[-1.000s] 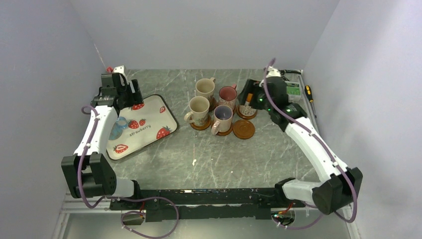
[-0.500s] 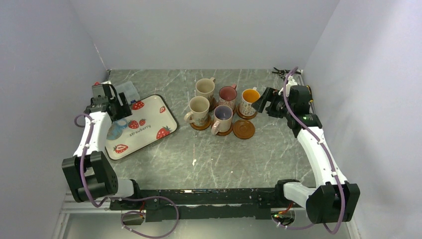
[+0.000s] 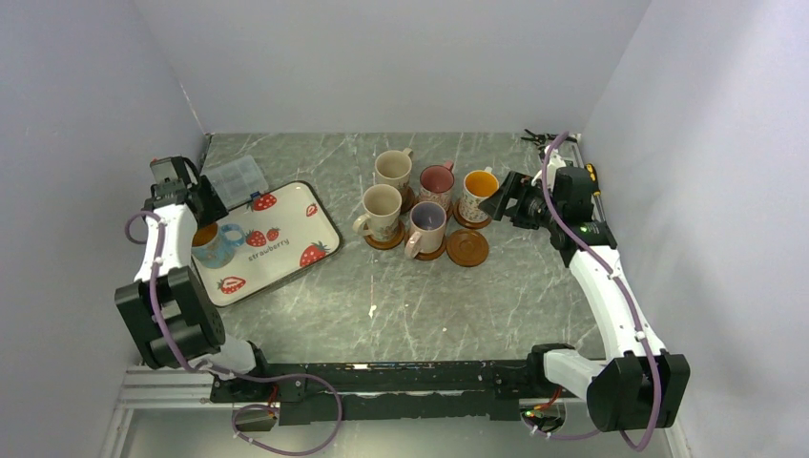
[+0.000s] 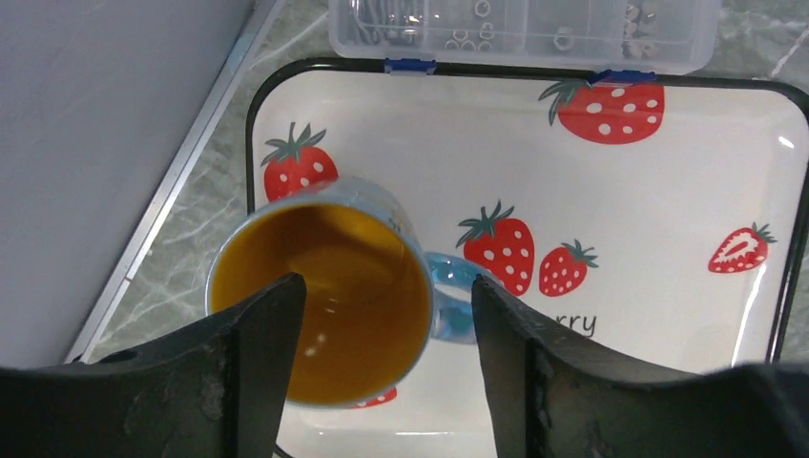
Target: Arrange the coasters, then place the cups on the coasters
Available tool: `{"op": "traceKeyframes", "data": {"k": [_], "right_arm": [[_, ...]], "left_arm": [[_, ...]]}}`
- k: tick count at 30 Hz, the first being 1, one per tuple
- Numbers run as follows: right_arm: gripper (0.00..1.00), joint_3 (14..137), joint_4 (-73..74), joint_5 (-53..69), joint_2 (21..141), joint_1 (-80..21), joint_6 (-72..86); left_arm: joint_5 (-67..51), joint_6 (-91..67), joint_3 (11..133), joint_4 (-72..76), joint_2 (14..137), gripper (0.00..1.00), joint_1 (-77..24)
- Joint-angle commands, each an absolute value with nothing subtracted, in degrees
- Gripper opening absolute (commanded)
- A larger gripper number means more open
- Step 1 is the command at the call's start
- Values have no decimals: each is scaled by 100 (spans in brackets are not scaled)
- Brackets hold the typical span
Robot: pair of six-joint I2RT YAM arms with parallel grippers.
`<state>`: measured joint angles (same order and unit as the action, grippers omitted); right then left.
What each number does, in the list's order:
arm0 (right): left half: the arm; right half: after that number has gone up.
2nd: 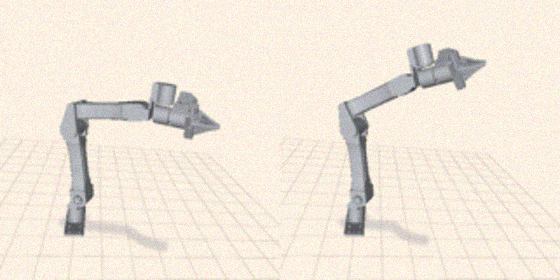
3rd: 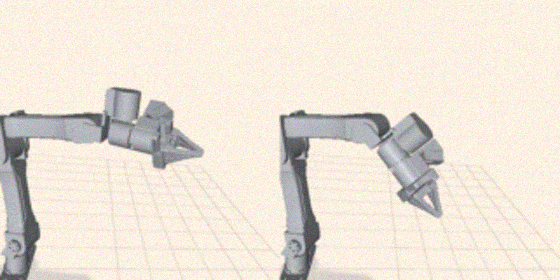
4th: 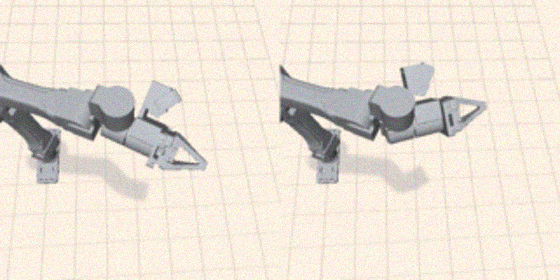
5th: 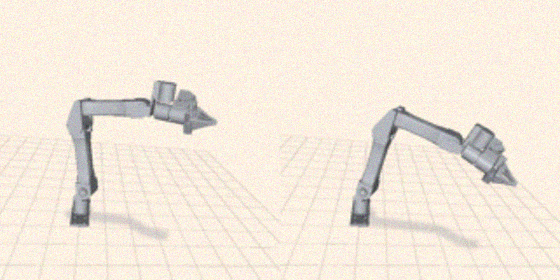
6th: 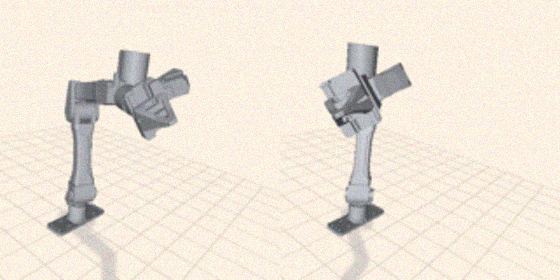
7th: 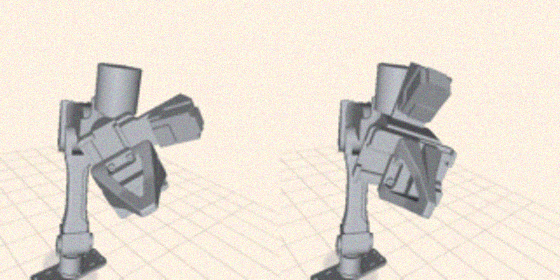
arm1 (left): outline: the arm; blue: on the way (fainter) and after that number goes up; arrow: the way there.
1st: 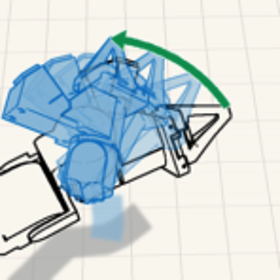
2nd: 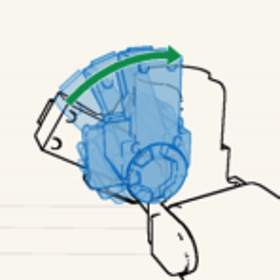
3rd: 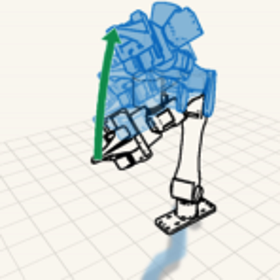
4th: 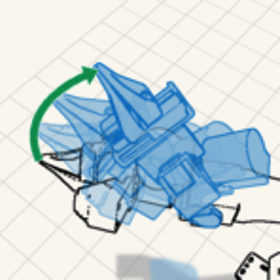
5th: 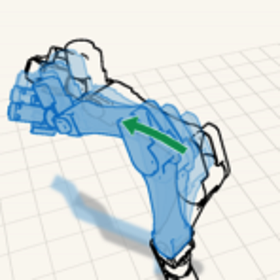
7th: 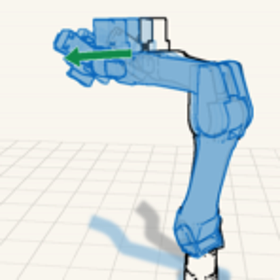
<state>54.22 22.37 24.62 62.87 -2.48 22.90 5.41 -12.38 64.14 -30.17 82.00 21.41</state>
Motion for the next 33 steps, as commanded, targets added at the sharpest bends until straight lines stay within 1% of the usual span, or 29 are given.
{"op": "traceKeyframes", "data": {"k": [1,5,7,8,11,13,17,19,26,33], "right_arm": [[81,5484,2122,2500,6035,-218,2218],[81,5386,2118,2498,5968,-219,2224],[81,5382,2129,2519,5982,-215,2224],[81,5379,2137,2514,5985,-218,2224],[80,5350,2135,2519,5949,-215,2251],[80,5331,2135,2533,5903,-205,2263],[80,5330,2199,2525,5809,-209,2270],[80,5338,2246,2509,5775,-208,2272],[80,5335,2311,2493,5678,-210,2306],[80,5303,2251,2596,5687,-205,2403]], "left_arm": [[489,-1391,6885,-3075,8553,67,2208],[524,-1342,7098,-3172,8901,63,2263],[492,-1311,7174,-3251,9059,58,2264],[457,-1279,7178,-3265,9121,54,2259],[231,-1188,7165,-3298,9205,34,2264],[81,-1150,7130,-3308,9200,23,2259],[-233,-1071,6968,-3278,8999,5,2232],[-453,-988,6827,-3162,8791,3,2148],[-924,-254,6352,-2703,8087,3,1337],[-1520,514,6170,-2561,8009,3,265]]}}
